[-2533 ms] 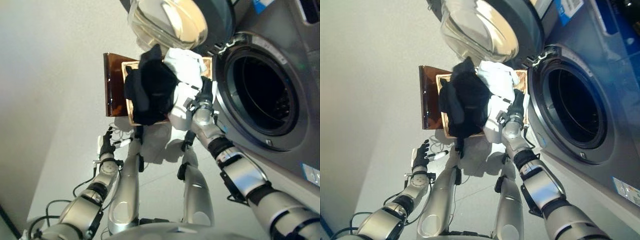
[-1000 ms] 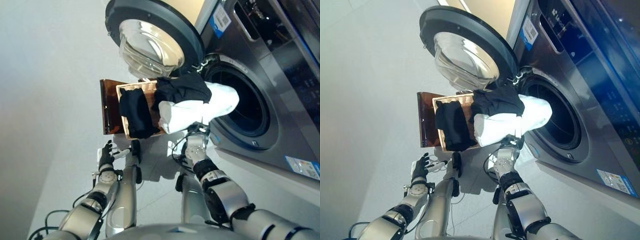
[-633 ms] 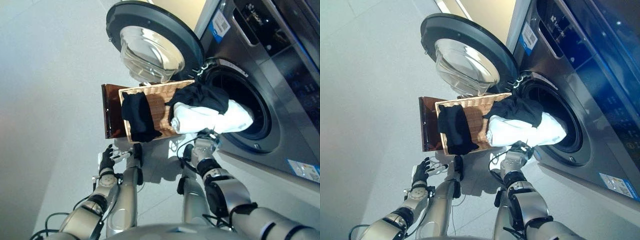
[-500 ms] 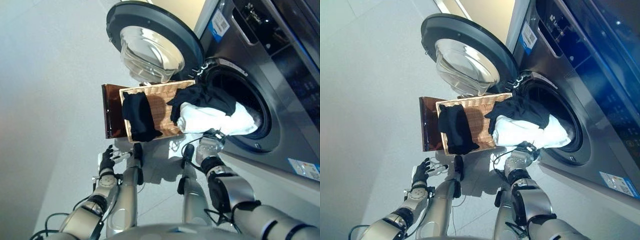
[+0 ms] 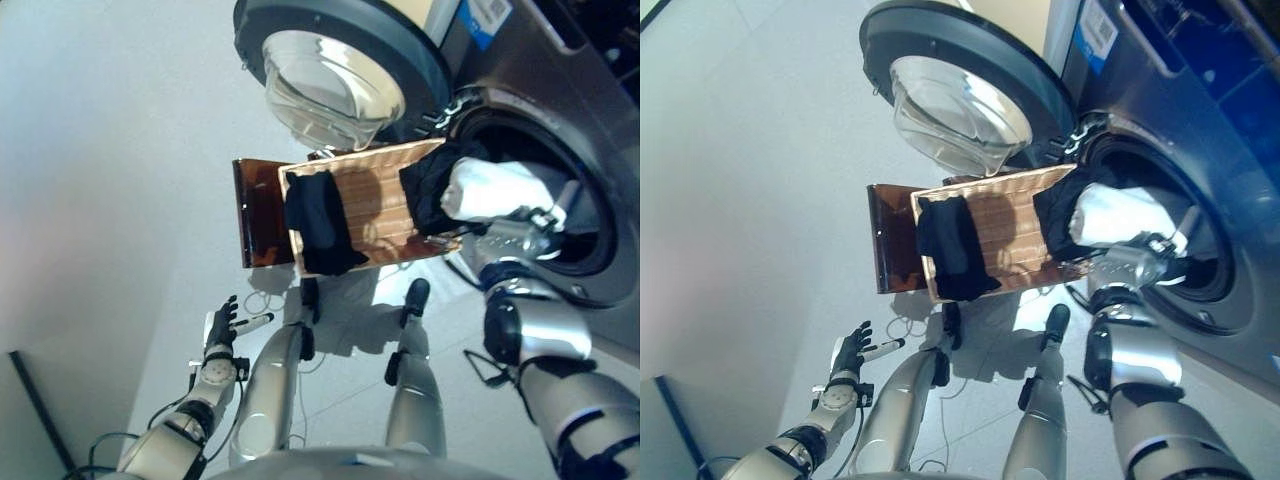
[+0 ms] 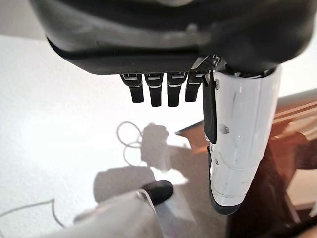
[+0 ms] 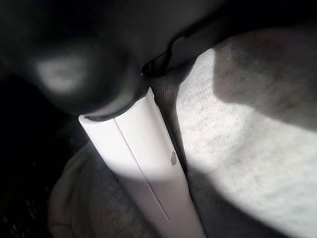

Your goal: Pick up the clothes and place them into the washing machine

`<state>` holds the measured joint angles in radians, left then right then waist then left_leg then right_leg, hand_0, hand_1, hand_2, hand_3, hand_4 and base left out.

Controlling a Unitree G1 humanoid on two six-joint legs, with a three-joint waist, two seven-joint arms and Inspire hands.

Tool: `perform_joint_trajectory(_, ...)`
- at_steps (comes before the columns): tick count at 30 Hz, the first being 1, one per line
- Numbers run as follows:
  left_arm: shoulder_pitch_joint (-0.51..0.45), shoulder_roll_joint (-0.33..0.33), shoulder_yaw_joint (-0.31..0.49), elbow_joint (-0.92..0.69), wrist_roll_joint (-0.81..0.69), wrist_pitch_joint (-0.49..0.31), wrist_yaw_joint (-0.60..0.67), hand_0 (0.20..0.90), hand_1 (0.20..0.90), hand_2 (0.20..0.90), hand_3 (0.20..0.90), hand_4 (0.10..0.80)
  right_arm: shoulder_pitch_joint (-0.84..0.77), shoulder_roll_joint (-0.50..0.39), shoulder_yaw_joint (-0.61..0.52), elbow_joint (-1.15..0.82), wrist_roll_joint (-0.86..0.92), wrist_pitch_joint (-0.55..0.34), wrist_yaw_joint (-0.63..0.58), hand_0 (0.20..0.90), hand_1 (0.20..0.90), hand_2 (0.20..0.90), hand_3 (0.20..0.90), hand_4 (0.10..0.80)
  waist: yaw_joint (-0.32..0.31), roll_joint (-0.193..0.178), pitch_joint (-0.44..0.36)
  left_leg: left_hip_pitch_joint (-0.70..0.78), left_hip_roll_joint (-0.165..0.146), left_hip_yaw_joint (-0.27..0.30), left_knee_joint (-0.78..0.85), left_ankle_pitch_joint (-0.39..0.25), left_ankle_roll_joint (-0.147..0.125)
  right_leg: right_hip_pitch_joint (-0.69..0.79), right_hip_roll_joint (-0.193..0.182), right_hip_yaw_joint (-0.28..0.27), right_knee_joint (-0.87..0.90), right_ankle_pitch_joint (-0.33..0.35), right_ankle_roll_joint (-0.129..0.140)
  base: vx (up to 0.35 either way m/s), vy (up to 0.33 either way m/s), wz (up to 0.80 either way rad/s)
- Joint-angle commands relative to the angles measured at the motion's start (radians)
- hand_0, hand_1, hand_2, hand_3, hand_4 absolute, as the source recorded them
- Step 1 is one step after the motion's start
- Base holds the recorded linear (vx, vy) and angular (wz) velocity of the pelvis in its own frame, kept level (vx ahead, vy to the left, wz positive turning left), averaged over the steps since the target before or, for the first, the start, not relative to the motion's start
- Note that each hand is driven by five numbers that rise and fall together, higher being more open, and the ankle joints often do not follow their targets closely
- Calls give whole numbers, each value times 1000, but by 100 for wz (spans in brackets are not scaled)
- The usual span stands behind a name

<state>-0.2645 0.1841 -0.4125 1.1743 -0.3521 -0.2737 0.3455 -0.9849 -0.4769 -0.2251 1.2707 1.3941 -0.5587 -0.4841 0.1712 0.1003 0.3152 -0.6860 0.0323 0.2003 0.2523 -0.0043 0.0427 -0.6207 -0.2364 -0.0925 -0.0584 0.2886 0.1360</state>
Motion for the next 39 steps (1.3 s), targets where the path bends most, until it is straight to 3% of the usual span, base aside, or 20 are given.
perform_joint_trajectory(1, 6, 24, -28, -6, 9, -34, 7, 900, 900, 900, 900, 800, -141, -205, 61, -69, -95, -75, 17, 200, 200, 200, 200, 300, 13, 57, 16, 174, -3, -74, -337, 128, -93, 70, 36, 4, 51, -62, 18, -14, 3, 4)
perform_joint_trajectory(4, 12, 27, -47, -19, 11, -38, -3, 900, 900, 900, 900, 800, -224, -289, 111, -33, -135, -47, 1, 200, 200, 200, 200, 300, 24, 83, 15, 161, -6, -69, -338, 133, -95, 47, 33, 13, 59, -63, 19, -16, 1, 3)
perform_joint_trajectory(11, 9, 26, -64, -30, 15, -42, -7, 900, 900, 900, 900, 800, -343, -370, 176, -22, -145, -52, -9, 200, 200, 200, 200, 300, 29, 102, 14, 143, -2, -62, -340, 137, -97, 20, 36, 19, 66, -61, 20, 0, -3, -1)
perform_joint_trajectory(20, 4, 26, -55, -8, 10, -34, 5, 900, 900, 900, 900, 800, -384, -438, 121, 7, -72, -131, -73, 200, 200, 200, 200, 300, 22, 108, -6, 133, -1, -61, -340, 138, -97, 0, 41, 21, 67, -55, 19, 0, 0, 0)
perform_joint_trajectory(28, -1, 24, -27, 17, 6, -32, 27, 900, 900, 900, 900, 800, -372, -490, 76, -26, -59, -208, -128, 200, 200, 200, 200, 300, 4, 91, -14, 123, 1, -65, -340, 132, -97, -4, 44, 17, 61, -52, 22, 4, 2, 0)
perform_joint_trajectory(39, -8, 25, -14, 40, 10, -26, 53, 900, 900, 900, 900, 800, -326, -547, 32, -20, -118, -237, -239, 200, 200, 200, 200, 300, -26, 66, -10, 102, -1, -69, -340, 135, -97, -22, 43, 16, 55, -46, 22, -6, 9, 1)
